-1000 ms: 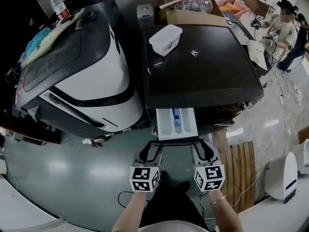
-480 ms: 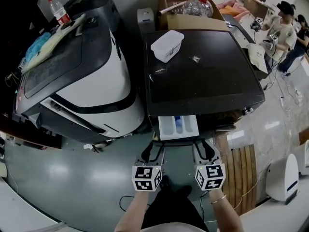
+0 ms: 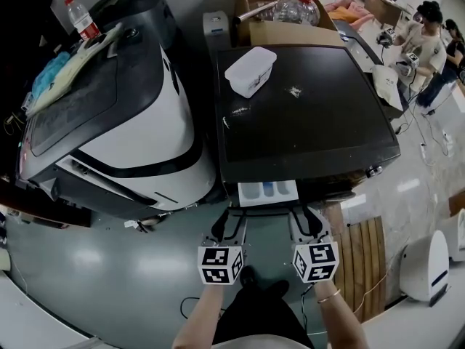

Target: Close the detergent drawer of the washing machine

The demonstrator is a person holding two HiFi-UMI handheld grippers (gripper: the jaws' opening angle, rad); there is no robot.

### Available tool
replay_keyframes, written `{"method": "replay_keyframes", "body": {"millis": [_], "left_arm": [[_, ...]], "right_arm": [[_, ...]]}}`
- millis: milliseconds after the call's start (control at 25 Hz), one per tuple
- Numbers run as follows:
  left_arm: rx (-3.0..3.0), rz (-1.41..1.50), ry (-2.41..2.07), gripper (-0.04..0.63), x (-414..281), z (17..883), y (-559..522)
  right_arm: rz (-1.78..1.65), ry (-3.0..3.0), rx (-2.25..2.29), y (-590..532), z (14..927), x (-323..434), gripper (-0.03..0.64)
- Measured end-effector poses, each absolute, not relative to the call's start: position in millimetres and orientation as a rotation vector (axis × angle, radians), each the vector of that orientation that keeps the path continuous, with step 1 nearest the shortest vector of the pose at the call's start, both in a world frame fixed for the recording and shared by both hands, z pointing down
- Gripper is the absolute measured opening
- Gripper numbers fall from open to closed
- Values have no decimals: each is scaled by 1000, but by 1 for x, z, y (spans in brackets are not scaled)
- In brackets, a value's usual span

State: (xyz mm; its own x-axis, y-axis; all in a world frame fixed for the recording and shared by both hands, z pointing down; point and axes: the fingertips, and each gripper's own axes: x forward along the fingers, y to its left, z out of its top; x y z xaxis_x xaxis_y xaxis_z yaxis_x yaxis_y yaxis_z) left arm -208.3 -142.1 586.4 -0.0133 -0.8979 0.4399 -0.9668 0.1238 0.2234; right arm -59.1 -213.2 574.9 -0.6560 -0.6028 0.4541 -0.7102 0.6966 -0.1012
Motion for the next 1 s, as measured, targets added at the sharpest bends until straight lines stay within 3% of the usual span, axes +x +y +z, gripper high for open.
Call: {"method": "replay_keyframes", "body": {"millis": [1000], "left_arm": [[1788, 172, -1950, 167, -238, 584, -190]], "right_arm": [[369, -2530, 1062, -261, 572, -88, 137]]}}
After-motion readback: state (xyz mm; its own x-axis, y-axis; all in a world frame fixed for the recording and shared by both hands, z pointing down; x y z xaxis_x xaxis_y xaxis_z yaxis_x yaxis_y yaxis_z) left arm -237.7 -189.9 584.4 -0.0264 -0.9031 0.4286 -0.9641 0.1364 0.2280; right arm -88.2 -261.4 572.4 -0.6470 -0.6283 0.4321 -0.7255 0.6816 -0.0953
